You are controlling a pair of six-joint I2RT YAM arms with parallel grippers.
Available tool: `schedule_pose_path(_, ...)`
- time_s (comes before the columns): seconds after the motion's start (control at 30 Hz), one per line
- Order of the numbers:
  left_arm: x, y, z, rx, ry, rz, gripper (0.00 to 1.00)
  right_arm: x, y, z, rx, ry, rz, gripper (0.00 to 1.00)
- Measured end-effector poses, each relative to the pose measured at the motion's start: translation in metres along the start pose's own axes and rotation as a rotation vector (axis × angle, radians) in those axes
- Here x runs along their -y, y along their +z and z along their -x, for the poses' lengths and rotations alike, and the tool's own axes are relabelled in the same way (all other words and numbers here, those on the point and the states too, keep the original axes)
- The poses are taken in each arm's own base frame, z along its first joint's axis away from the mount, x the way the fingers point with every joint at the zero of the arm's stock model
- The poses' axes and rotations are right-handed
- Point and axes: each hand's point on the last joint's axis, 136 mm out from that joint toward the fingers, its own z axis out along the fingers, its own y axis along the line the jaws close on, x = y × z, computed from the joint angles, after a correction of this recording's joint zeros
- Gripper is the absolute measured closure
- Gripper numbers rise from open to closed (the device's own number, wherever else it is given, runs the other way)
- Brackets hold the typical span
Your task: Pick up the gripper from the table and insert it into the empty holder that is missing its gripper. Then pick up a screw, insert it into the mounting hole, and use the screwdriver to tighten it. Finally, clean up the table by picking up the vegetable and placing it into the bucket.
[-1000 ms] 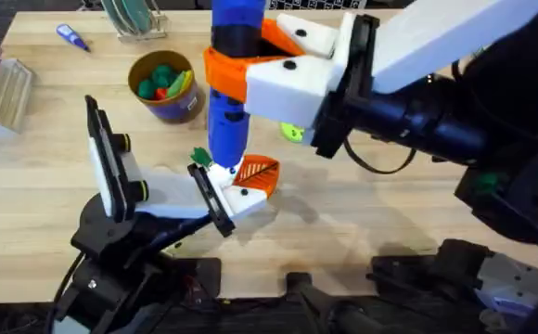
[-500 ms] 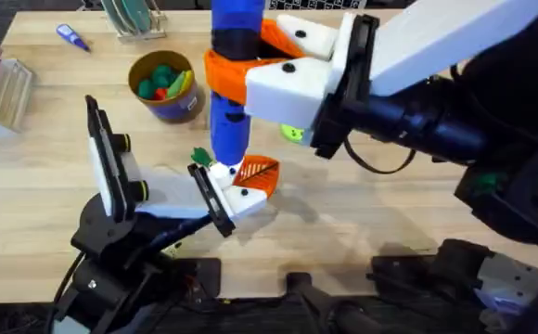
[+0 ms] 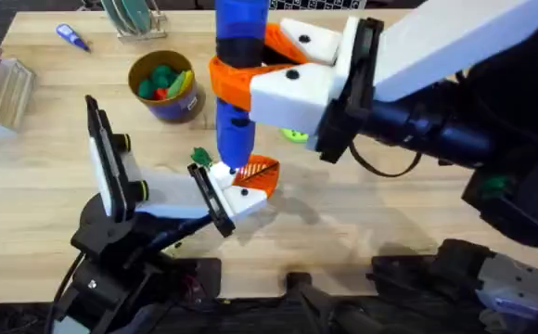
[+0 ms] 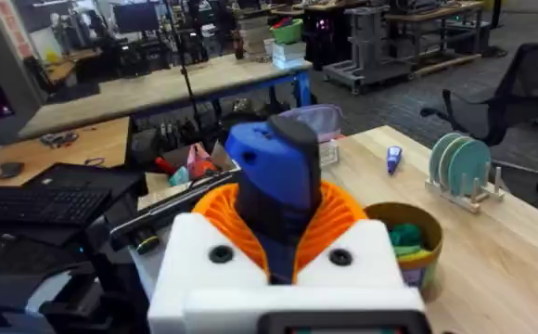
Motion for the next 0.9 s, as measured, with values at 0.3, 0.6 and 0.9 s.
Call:
schedule_pose_path(0.3, 0.0000, 0.0000, 0.0001, 0.000, 0.000, 0.000, 0.994, 0.0000, 0.0000, -0.0002, -0.001, -0.005, 0.000, 0.908)
schedule_pose_path(0.6, 0.0001, 0.0000, 0.0001, 0.000, 0.000, 0.000, 0.994, -0.0002, 0.0000, 0.0013, 0.005, -0.008, 0.001, 0.910)
schedule_pose_path(0.9, 0.0000, 0.0000, 0.0001, 0.000, 0.000, 0.000, 0.994, -0.0008, 0.0000, 0.0048, 0.019, -0.013, 0.003, 0.911)
